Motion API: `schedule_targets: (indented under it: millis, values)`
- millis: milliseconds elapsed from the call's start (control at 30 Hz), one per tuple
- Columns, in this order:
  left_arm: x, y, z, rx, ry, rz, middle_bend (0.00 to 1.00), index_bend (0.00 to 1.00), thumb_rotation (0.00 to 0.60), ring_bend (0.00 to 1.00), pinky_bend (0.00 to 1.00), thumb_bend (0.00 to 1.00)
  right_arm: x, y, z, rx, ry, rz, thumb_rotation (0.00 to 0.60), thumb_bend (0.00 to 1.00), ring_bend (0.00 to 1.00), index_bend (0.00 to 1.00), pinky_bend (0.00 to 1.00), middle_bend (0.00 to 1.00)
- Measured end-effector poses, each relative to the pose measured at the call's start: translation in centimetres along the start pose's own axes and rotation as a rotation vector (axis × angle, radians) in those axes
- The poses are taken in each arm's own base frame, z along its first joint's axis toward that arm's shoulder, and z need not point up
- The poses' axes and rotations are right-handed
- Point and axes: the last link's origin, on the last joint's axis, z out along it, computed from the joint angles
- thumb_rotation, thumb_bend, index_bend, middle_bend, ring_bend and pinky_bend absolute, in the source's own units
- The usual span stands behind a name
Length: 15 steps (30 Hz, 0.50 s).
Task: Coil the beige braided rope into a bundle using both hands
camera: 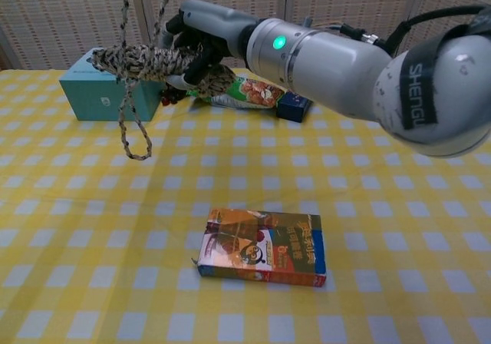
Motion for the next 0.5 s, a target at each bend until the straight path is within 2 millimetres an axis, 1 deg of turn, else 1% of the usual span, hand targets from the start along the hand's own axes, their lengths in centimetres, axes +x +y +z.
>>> schedule_targets:
  millis: [133, 267, 367, 500]
  values:
    - [-0.5, 0.1, 0.9, 0.024, 0.003, 0.013, 1.0, 0.7, 0.6, 0.95, 1.0, 0.41, -0.3, -0.5, 0.1, 0.015, -0.002, 0.041, 0.6, 0.56, 0.44, 0.71, 0.44, 0.58]
    - [-0.9, -0.3, 1.5, 0.054, 0.008, 0.017, 1.0, 0.71, 0.6, 0.95, 1.0, 0.41, -0.4, -0.6, 0.0, 0.034, -0.008, 0.094, 0.6, 0.54, 0.44, 0.71, 0.44, 0.58]
    - [-1.0, -1.0, 1.8, 0.082, 0.01, 0.036, 1.0, 0.7, 0.6, 0.95, 1.0, 0.41, -0.5, -0.5, -0.2, 0.058, -0.014, 0.122, 0.6, 0.53, 0.44, 0.72, 0.44, 0.58]
    - [-1.0, -2.4, 1.9, 0.142, 0.007, 0.045, 1.0, 0.7, 0.6, 0.94, 1.0, 0.41, -0.5, -0.3, -0.7, 0.093, -0.019, 0.163, 0.6, 0.52, 0.44, 0.74, 0.44, 0.58]
